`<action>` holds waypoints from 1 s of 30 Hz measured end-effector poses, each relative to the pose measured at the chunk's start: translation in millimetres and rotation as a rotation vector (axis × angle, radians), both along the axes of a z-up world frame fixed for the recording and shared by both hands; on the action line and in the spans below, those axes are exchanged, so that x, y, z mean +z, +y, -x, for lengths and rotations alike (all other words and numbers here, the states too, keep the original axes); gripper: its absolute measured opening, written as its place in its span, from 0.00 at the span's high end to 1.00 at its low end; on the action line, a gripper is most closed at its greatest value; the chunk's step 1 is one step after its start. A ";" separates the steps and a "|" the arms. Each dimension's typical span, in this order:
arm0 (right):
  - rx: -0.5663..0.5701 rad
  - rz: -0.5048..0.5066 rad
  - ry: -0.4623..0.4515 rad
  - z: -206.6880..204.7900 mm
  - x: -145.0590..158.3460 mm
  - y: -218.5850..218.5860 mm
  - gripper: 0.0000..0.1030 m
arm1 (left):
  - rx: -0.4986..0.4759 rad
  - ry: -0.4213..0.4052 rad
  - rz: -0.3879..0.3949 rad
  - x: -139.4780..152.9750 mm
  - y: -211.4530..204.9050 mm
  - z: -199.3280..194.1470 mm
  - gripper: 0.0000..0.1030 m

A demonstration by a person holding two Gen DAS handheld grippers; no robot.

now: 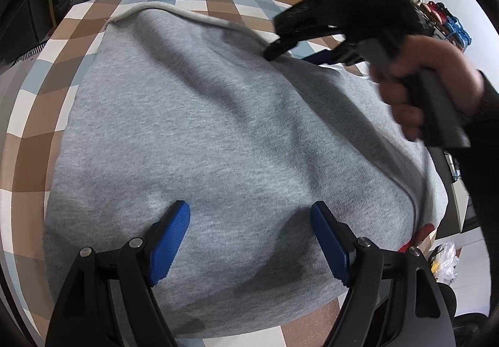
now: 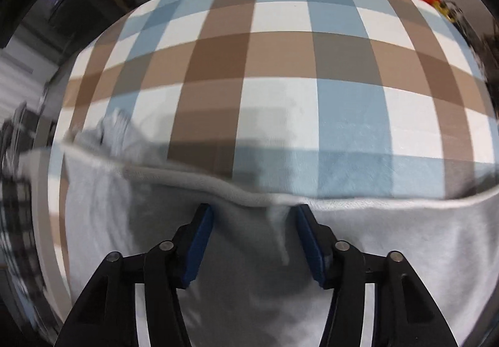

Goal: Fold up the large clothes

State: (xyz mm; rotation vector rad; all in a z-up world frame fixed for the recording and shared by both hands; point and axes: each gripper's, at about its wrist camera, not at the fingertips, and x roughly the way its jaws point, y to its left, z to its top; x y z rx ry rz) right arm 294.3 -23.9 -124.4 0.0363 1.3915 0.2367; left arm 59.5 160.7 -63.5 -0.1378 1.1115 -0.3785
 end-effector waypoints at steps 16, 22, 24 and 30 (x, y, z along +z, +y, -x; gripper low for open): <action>-0.079 -0.083 -0.216 -17.9 34.5 -14.1 0.92 | -0.022 -0.016 -0.015 -0.3 -2.9 -4.2 0.24; -0.082 -0.302 -0.509 100.6 132.5 -101.5 0.10 | -0.018 -0.019 0.021 8.4 -0.3 -2.5 0.24; -0.125 -0.375 -0.588 152.3 145.7 -136.4 0.00 | -0.014 -0.031 0.065 15.3 -1.1 0.5 0.24; -0.334 -0.510 -0.643 260.8 111.3 -222.7 0.00 | -0.160 -0.147 0.106 45.7 -44.9 15.0 0.24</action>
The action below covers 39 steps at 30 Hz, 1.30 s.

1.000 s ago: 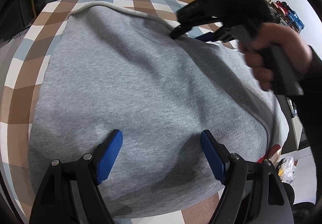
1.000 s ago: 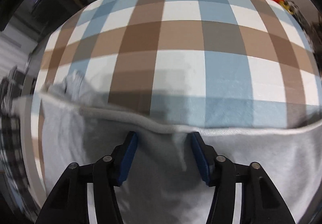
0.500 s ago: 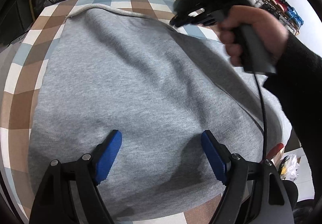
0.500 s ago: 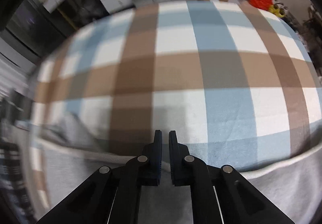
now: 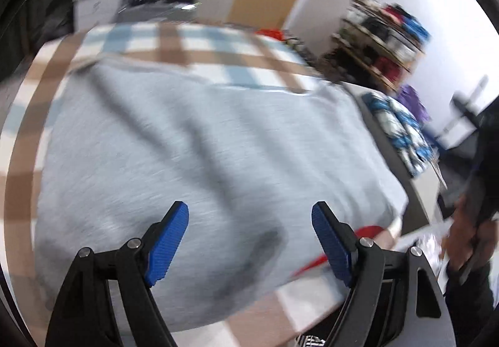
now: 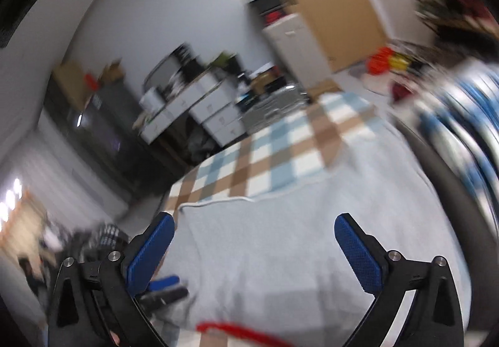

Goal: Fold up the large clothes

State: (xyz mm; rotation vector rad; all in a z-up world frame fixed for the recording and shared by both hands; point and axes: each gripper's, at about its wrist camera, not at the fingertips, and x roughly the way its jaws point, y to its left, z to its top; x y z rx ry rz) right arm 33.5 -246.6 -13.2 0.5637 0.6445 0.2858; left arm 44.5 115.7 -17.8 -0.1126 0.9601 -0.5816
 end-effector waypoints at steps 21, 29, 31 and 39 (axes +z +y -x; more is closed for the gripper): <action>-0.029 -0.358 0.301 23.5 -106.4 -52.5 0.00 | 0.001 0.041 -0.168 -29.1 -81.8 -17.8 0.15; -0.225 -0.456 0.196 61.3 -101.4 -104.6 0.00 | -0.196 0.220 -0.171 -20.4 -159.4 -29.8 0.15; -0.233 -0.462 0.179 65.0 -100.6 -111.9 0.00 | -0.174 0.308 -0.335 -49.3 -184.2 -42.4 0.15; -0.214 -0.525 0.173 69.3 -104.8 -120.9 0.00 | -0.158 0.321 -0.533 -67.6 -227.4 -44.2 0.01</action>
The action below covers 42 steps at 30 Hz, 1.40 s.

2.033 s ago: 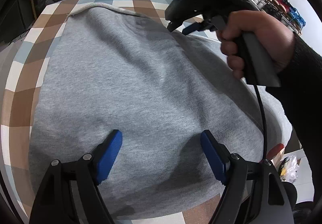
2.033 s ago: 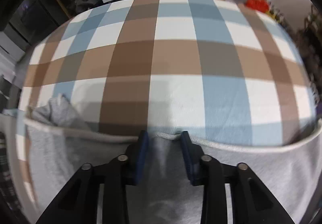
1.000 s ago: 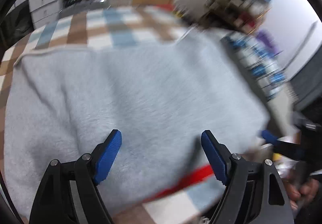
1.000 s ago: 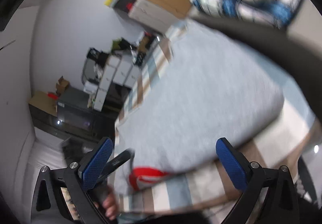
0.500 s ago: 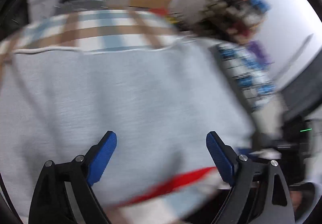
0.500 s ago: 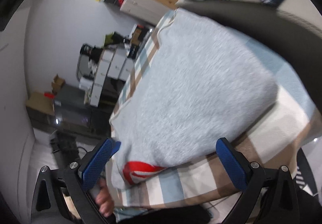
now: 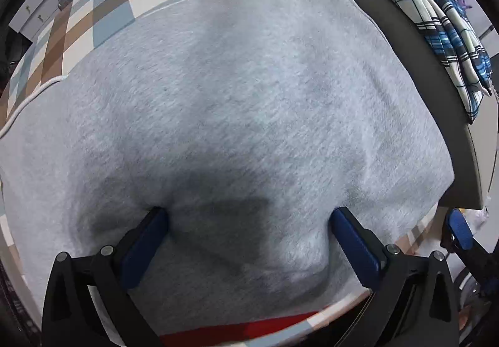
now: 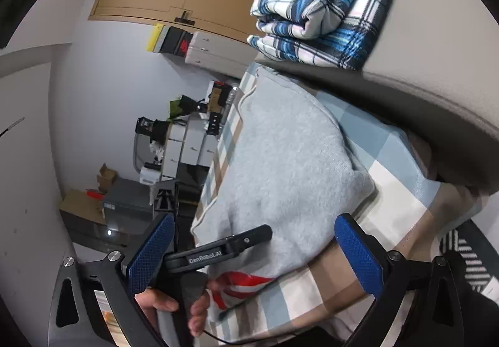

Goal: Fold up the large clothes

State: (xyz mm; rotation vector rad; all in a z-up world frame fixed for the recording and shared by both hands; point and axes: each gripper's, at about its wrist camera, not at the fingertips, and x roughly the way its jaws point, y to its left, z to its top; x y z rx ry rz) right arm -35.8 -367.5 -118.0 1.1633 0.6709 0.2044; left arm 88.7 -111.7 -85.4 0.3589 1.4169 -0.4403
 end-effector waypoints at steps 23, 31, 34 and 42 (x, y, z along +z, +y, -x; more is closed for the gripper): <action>0.036 -0.081 -0.065 10.7 3.6 -10.5 0.00 | -0.028 -0.069 0.066 19.7 -83.9 -41.4 0.01; 0.024 -0.084 -0.056 13.9 2.6 -15.1 0.00 | -0.015 -0.004 -0.072 -41.1 -111.9 -58.6 0.01; 0.028 -0.087 -0.052 11.8 1.3 -15.6 0.00 | -0.025 0.037 -0.052 -40.1 -113.8 -60.4 0.01; 0.040 -0.073 -0.049 10.2 2.1 -7.8 0.00 | -0.031 -0.035 0.018 23.2 -73.4 -75.0 0.01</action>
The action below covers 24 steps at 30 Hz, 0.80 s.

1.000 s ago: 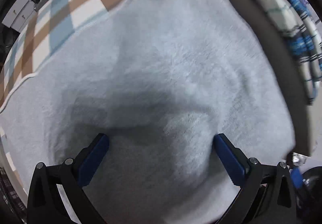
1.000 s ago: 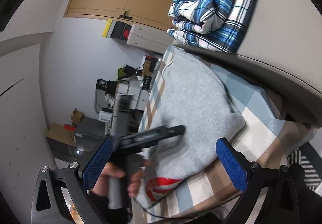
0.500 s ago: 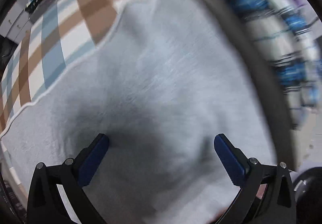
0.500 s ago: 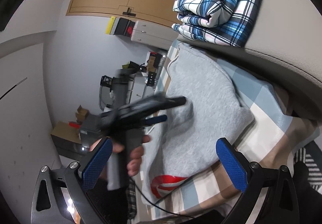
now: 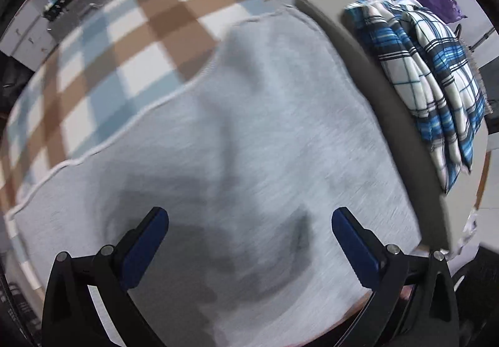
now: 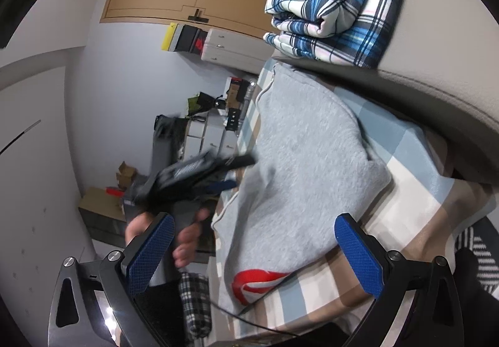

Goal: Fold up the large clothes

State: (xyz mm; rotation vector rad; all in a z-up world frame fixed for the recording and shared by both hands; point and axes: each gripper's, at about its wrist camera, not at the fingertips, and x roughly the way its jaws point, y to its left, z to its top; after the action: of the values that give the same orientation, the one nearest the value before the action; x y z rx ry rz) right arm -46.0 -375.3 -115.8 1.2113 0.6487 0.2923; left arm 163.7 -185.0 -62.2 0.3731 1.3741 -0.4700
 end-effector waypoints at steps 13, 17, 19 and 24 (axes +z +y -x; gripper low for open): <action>-0.002 0.023 0.018 -4.3 0.5 9.5 0.00 | 0.291 0.194 0.321 -41.7 206.9 11.8 0.01; -0.015 0.053 0.044 -3.7 -2.0 10.8 0.00 | 0.437 0.285 0.604 -64.3 238.8 -0.5 0.02; -0.026 0.074 0.054 -2.1 -2.2 9.1 0.00 | 0.486 0.343 0.643 -68.6 243.2 -7.6 0.02; -0.022 0.098 0.063 -5.9 -3.0 5.1 0.00 | 0.429 0.254 0.509 -42.7 240.7 9.1 0.02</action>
State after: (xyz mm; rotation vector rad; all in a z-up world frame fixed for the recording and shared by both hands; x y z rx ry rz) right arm -40.2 -370.2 -118.8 1.1365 0.6957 0.2027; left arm 154.6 55.7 -104.8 -0.4040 1.4695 -0.4984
